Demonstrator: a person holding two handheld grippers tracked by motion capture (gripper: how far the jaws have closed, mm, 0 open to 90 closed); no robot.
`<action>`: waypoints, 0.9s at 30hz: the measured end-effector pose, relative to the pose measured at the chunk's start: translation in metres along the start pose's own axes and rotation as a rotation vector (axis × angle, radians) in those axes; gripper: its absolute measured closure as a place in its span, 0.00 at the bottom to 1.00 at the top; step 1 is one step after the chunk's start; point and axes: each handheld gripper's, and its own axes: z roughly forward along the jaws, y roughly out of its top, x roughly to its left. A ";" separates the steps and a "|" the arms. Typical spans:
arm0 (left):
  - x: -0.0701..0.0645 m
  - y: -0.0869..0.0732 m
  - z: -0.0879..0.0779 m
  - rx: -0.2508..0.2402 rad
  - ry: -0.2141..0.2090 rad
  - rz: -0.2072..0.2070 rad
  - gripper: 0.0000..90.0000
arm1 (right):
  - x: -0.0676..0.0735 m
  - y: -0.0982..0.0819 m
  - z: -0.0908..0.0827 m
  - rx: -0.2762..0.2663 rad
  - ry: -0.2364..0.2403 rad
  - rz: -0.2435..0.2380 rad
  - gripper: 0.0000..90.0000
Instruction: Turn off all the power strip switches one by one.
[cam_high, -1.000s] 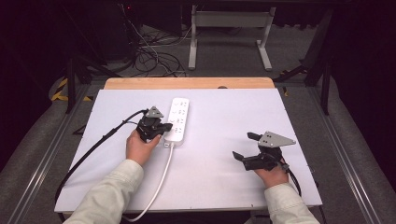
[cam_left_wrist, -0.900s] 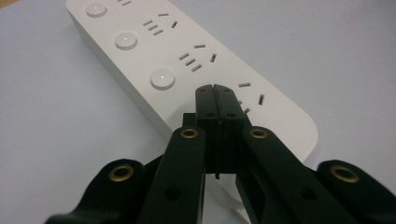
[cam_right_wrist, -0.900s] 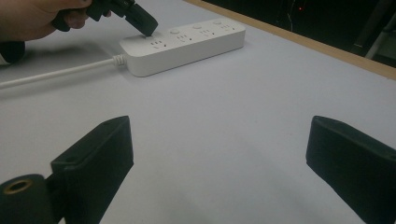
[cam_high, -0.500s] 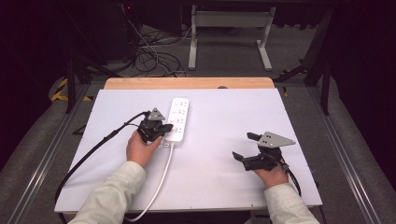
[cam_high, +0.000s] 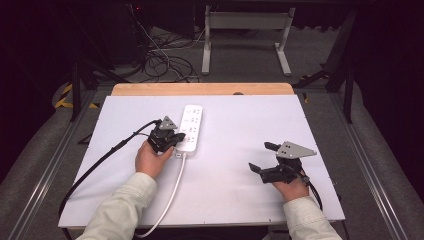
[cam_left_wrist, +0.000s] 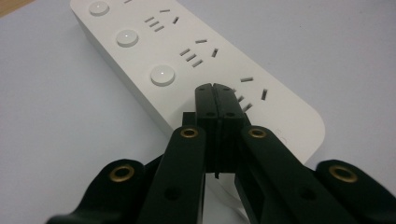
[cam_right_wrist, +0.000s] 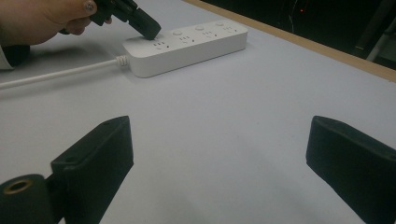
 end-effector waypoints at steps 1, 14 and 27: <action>-0.001 0.000 0.001 0.005 0.003 0.000 1.00 | 0.000 0.000 0.000 0.001 0.000 0.000 0.09; 0.015 0.017 -0.016 -0.095 -0.041 -0.072 1.00 | -0.002 0.000 0.001 0.005 0.000 0.001 0.09; 0.024 0.026 0.000 -0.058 -0.017 -0.097 1.00 | -0.001 -0.001 0.001 0.008 0.006 0.001 0.09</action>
